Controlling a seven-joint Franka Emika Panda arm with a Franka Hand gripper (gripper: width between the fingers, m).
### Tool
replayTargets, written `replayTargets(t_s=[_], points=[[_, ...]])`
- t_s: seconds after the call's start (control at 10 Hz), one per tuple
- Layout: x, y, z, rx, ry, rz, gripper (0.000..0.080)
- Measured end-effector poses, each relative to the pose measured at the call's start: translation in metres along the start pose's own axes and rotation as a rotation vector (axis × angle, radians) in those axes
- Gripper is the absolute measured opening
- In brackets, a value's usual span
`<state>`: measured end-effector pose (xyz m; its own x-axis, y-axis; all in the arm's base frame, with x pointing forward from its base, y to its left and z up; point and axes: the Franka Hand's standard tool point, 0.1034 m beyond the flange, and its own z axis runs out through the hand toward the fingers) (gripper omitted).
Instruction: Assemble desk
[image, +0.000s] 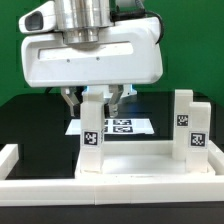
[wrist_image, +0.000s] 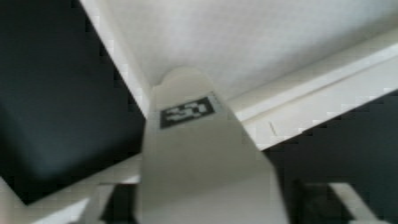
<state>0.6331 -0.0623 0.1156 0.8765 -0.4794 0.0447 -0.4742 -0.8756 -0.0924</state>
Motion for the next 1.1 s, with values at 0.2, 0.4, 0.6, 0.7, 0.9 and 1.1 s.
replayTargets(t_s=[0.2, 0.4, 0.6, 0.7, 0.9, 1.1], points=[[-0.0002, 0.0002, 0.0003, 0.0, -0.001, 0.151, 0.0293], [-0.0002, 0.0002, 0.0004, 0.0, -0.001, 0.287, 0.0293], [-0.001, -0.0015, 0.0006, 0.012, -0.009, 0.606, 0.0293], [-0.0027, -0.0033, 0.0015, 0.028, -0.027, 0.824, 0.0293], [-0.0052, -0.0077, 0.0021, 0.068, -0.081, 1.197, 0.0293], [-0.0058, -0.0091, 0.0026, 0.069, -0.087, 1.256, 0.0301]])
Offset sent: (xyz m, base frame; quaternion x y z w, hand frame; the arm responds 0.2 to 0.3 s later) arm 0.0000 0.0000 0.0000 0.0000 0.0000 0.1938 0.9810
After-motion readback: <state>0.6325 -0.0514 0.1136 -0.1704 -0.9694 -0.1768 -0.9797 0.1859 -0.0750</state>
